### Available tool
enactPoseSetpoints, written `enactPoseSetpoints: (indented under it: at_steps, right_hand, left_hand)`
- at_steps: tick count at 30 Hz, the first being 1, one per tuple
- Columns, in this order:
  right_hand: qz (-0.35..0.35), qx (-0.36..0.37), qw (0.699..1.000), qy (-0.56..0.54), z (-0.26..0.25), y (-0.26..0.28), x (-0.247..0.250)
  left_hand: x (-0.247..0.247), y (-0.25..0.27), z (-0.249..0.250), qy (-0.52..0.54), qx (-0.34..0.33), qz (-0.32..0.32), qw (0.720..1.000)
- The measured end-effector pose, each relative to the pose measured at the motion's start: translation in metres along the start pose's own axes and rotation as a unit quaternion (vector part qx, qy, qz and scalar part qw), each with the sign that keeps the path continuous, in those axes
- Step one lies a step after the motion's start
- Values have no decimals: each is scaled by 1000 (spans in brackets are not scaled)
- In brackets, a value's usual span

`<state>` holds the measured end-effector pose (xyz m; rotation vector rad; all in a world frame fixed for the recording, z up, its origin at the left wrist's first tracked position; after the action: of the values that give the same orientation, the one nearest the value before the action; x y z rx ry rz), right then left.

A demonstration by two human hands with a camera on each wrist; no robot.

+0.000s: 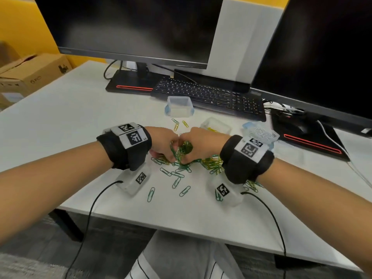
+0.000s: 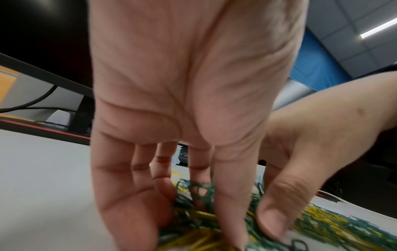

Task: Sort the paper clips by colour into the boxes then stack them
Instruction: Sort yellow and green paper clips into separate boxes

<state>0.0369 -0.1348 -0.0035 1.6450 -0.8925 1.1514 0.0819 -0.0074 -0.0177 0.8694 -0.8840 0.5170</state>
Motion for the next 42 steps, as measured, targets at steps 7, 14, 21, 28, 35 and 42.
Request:
enactPoseSetpoints:
  at_steps: [7,14,21,28,35,42]
  right_hand:
    - [15,-24,988,-154,34,11,-6]
    - [56,-133,942,-303,82,28,9]
    - [115,-86,989,-34,47,21,24]
    - [18,-28,989,-145,-4,-19,-7]
    - [-6,-19,1000,-3,2,-23,0]
    - [22,52,995,-88,-30,-36,-6]
  left_hand:
    - [4,7,-27,93,-2,72,993]
    - [15,16,-46,131,8,135,982]
    - [13,22,-23,1,0,152,988]
    - [-4,23,-14,-108,23,50,993]
    - [6,29,-30,5,17,78,997]
    - [22,30,-47,172,54,102,978]
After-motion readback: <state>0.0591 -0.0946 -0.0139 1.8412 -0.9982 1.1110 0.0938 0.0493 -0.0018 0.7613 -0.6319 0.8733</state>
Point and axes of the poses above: each hand's wrist, its own y-axis away from the middle knuckle, its own x-axis out of the back of the hand, z = x × y, the point moved 2 cm from there along -y, towards the middle knuckle, and after that the axes turned 2 degrees about z, right-handed, at the moved point
